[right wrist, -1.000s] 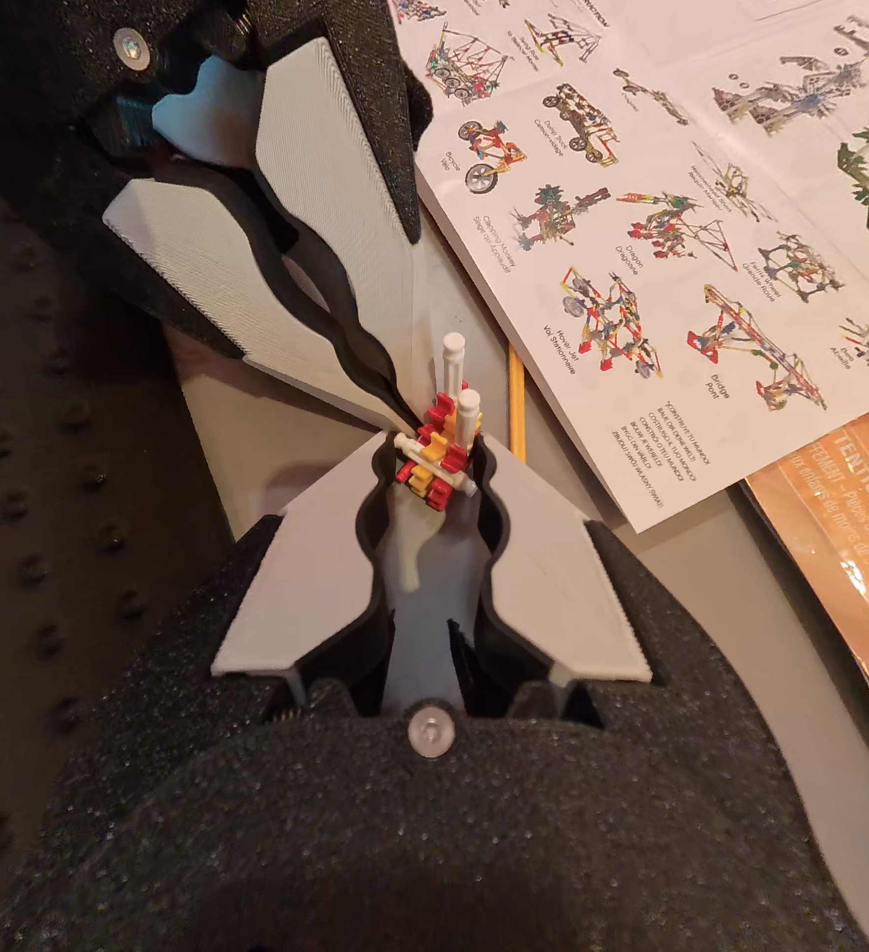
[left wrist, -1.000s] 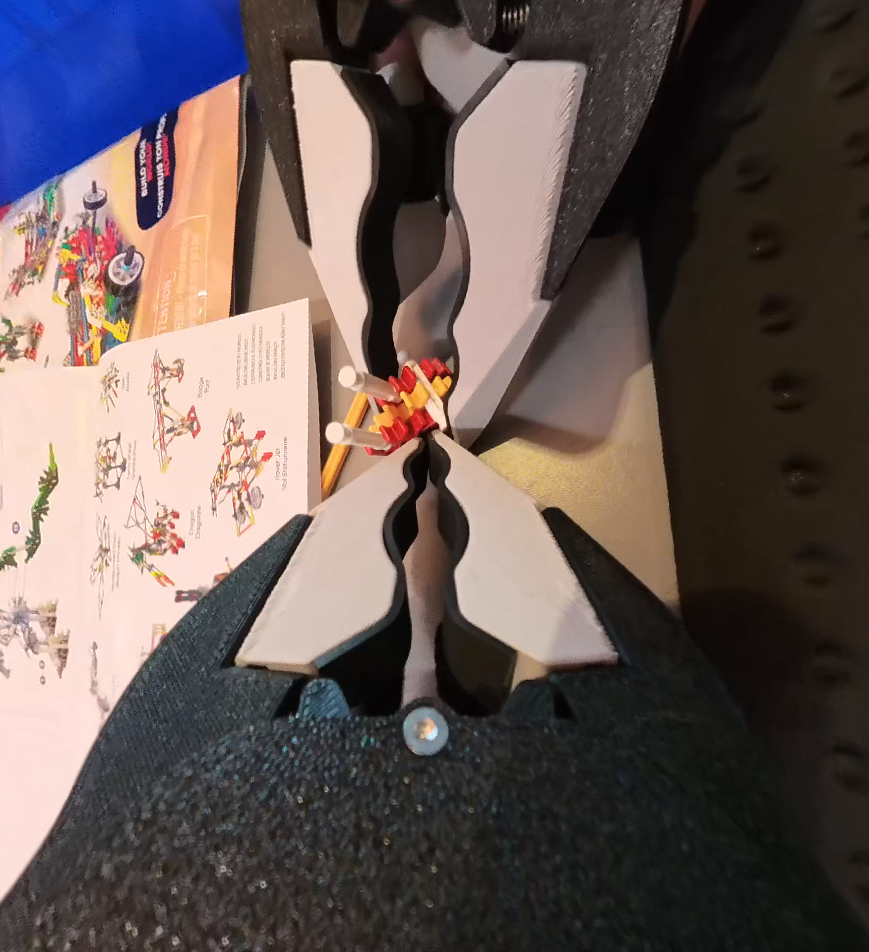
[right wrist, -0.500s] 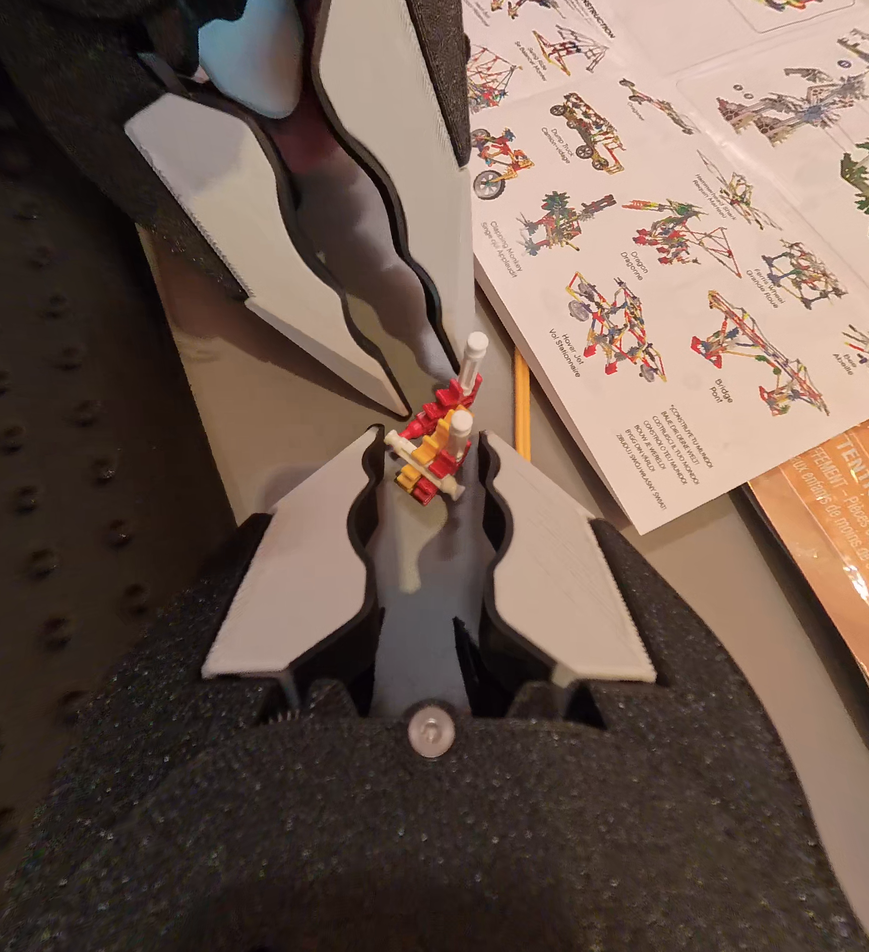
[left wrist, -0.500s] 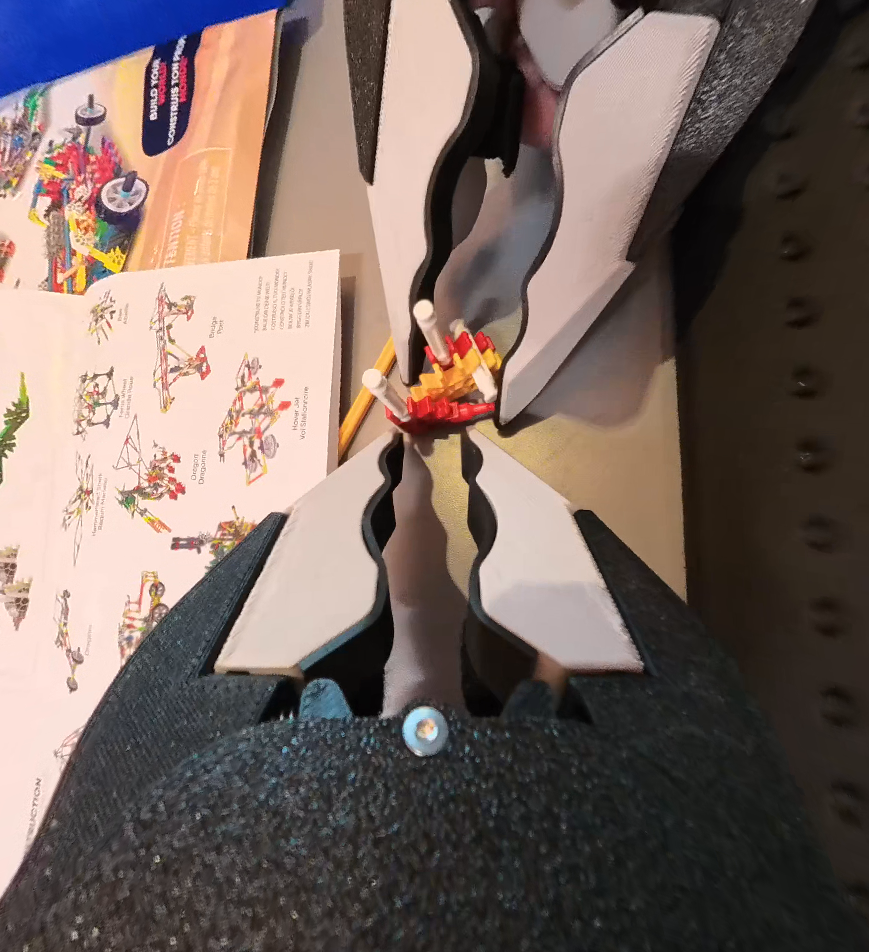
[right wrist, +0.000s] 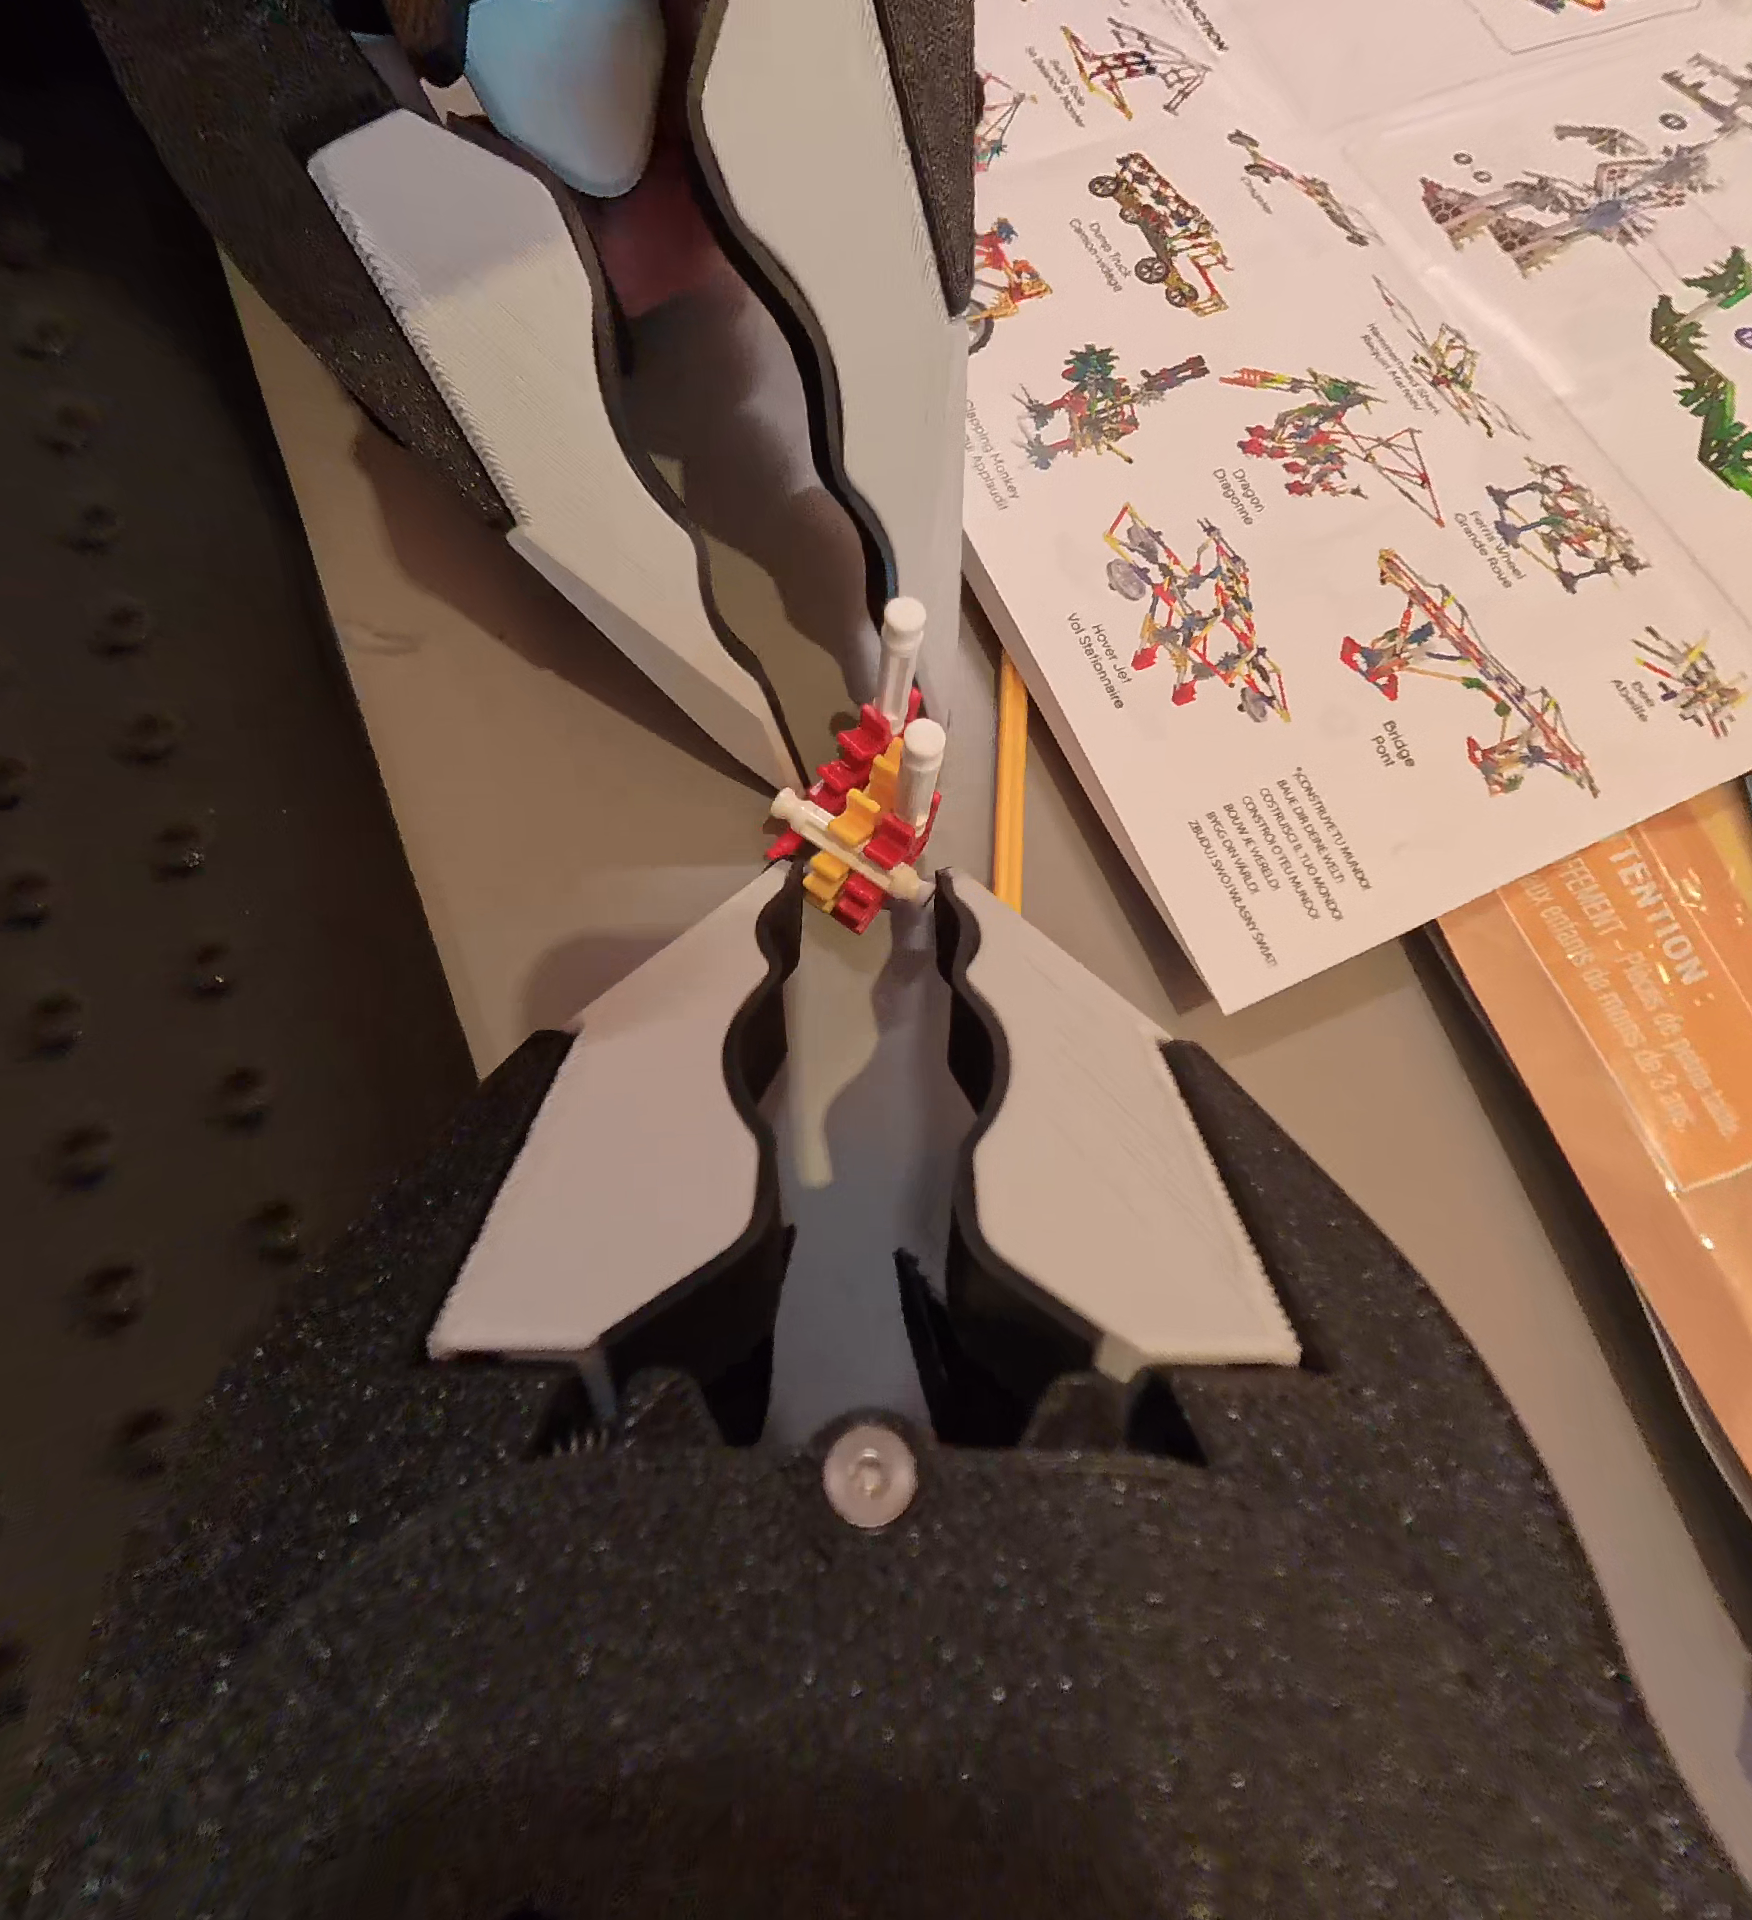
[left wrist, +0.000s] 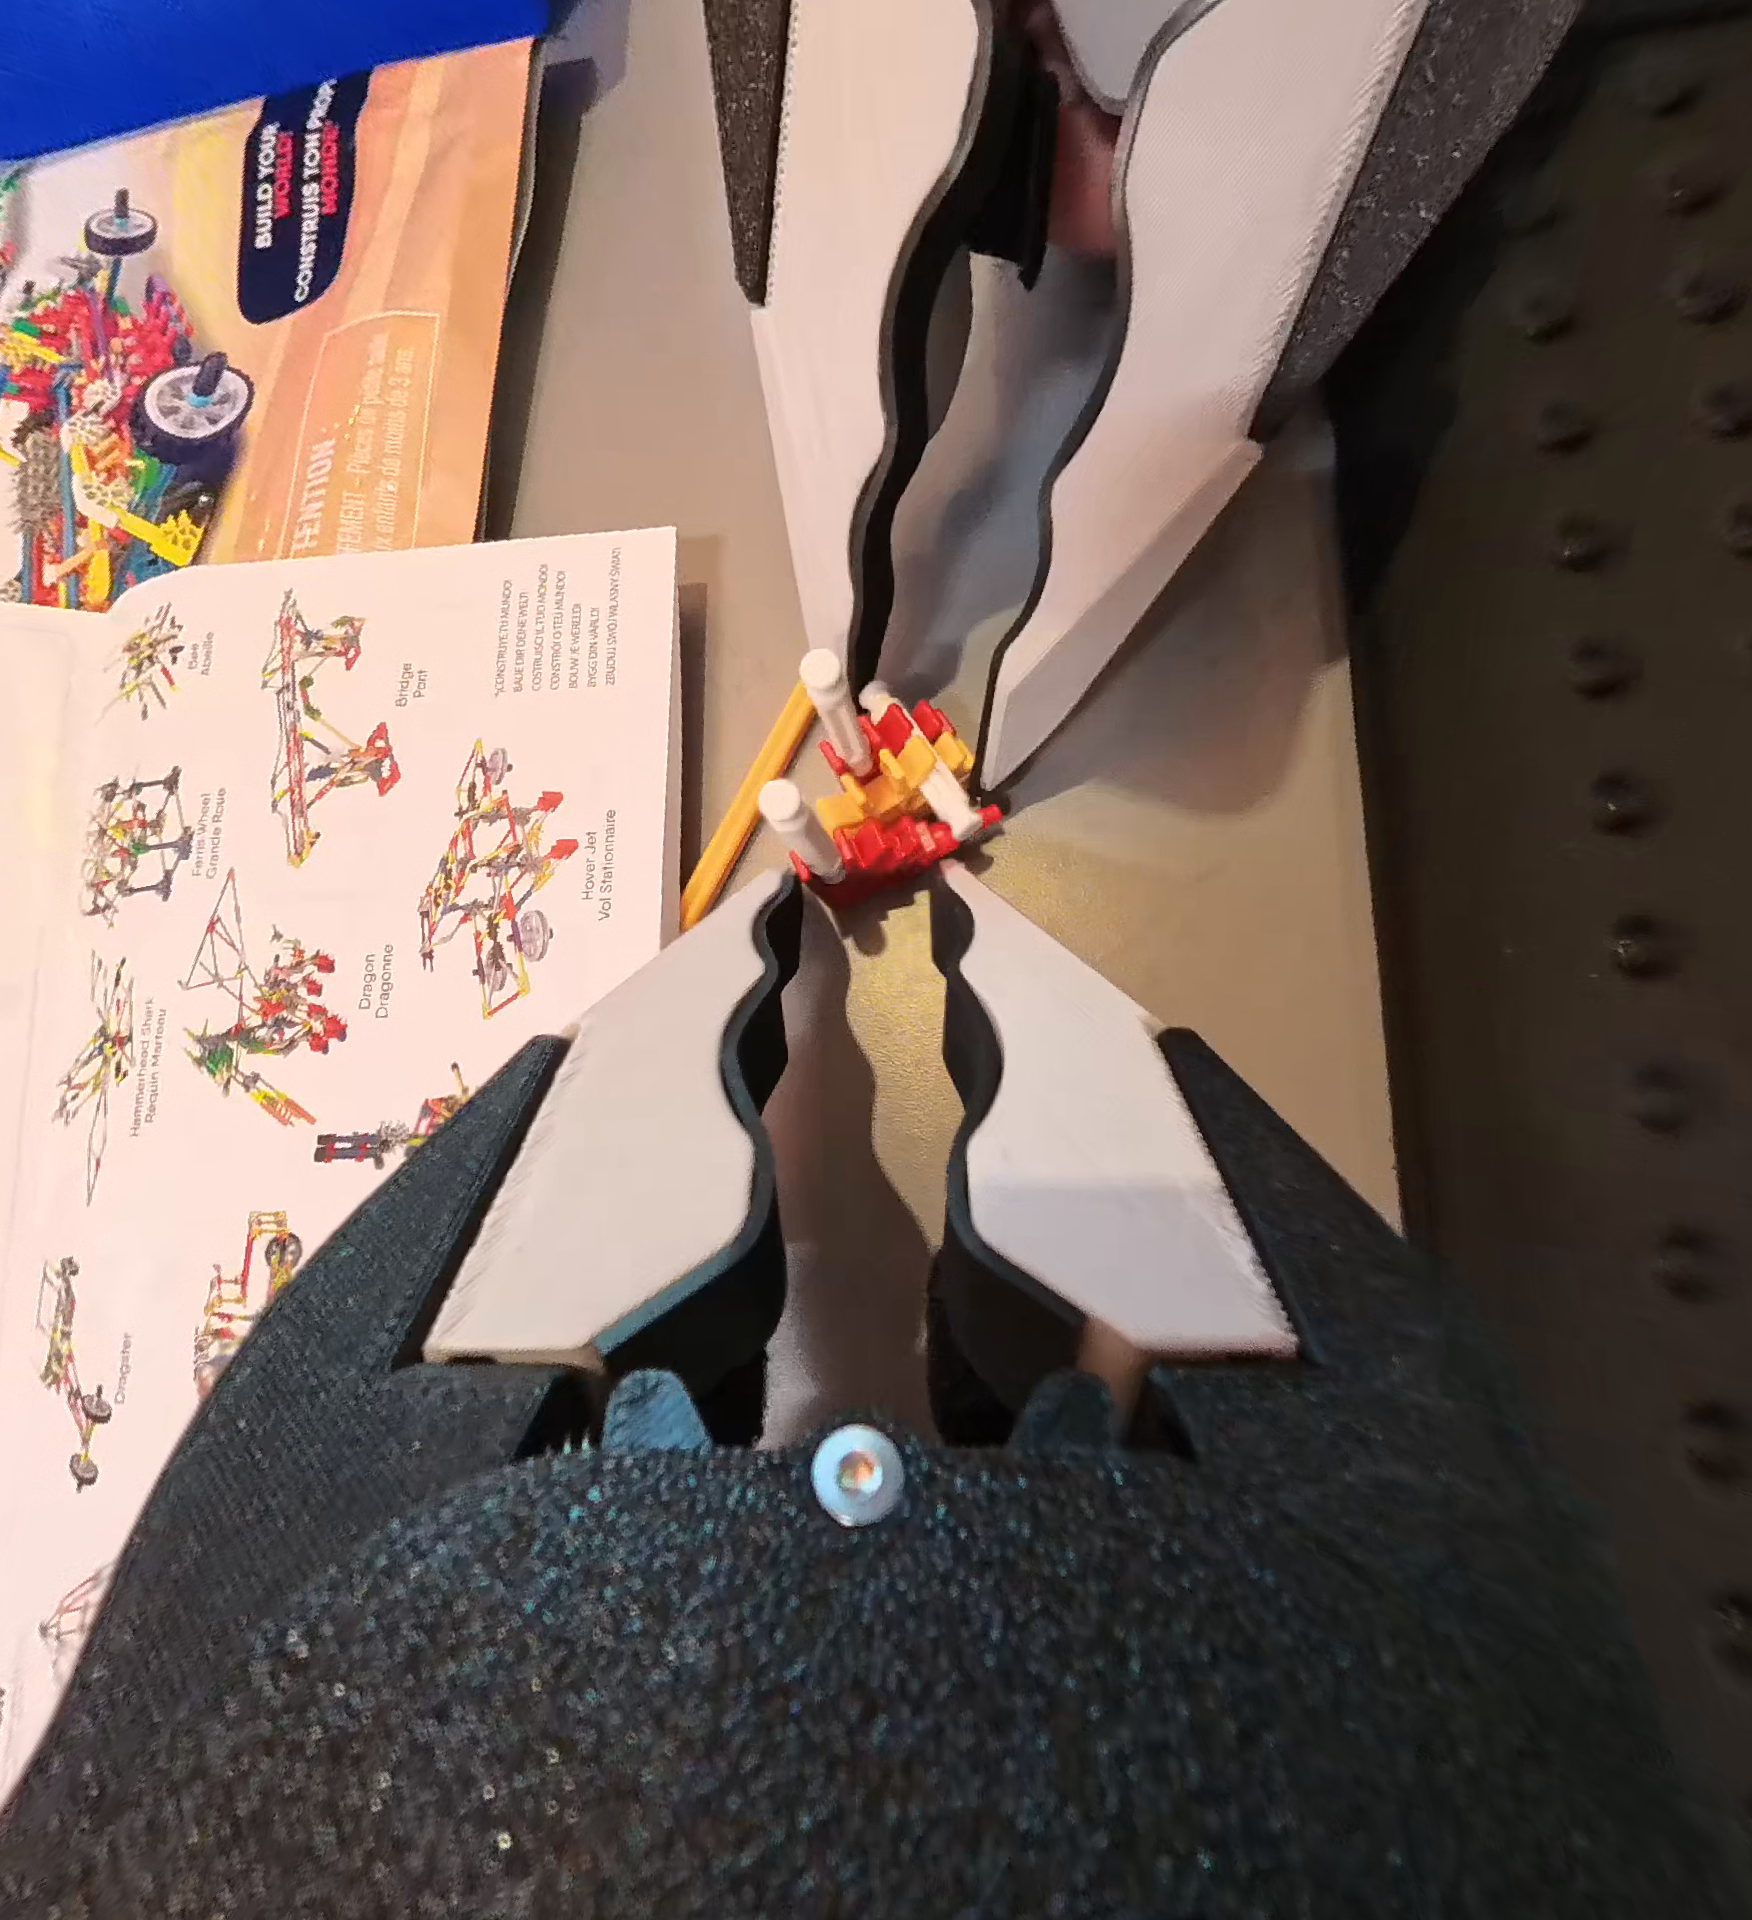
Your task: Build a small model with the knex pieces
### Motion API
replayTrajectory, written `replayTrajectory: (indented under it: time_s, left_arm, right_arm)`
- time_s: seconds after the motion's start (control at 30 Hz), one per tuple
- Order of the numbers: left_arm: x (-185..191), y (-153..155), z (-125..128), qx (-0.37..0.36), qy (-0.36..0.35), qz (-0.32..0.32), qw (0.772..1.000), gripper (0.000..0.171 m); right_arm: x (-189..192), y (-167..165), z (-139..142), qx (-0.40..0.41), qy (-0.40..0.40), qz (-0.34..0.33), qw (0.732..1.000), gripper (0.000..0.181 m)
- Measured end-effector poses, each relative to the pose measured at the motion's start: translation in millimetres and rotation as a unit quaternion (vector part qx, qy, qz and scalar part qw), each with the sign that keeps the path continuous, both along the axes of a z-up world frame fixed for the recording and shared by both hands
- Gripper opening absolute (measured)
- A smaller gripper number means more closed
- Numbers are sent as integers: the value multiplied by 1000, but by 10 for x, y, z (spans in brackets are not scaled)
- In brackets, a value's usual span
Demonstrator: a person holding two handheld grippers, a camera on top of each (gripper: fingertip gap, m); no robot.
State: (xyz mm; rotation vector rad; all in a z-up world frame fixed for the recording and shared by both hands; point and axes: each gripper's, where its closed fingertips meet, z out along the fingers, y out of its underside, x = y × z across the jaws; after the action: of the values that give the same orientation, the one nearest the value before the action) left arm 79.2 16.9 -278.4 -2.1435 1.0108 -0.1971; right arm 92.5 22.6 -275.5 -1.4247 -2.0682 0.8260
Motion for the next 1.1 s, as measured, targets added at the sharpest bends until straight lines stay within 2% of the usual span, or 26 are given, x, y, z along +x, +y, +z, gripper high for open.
replayTrajectory:
  time_s: [0.23, 0.4, 0.5, 0.73, 1.1]
  left_arm:
    - [-6, -8, 1, 4, 10, -4, 1000, 19]
    - [-14, 20, 3, -2, 8, -6, 1000, 15]
    - [-36, 28, 31, -1, 4, -5, 1000, 20]
    - [-25, 33, 10, 2, 15, -11, 1000, 12]
    - [-12, 64, -7, 0, 17, -10, 1000, 12]
  right_arm:
    - [-13, -12, -15, -7, -8, -29, 1000, 25]
    - [2, 11, 0, -10, -9, -33, 999, 25]
    - [1, 13, 14, -14, -8, -34, 999, 25]
    - [16, 56, -12, -28, -9, -45, 999, 25]
    - [-10, 61, -19, -39, -13, -53, 998, 24]
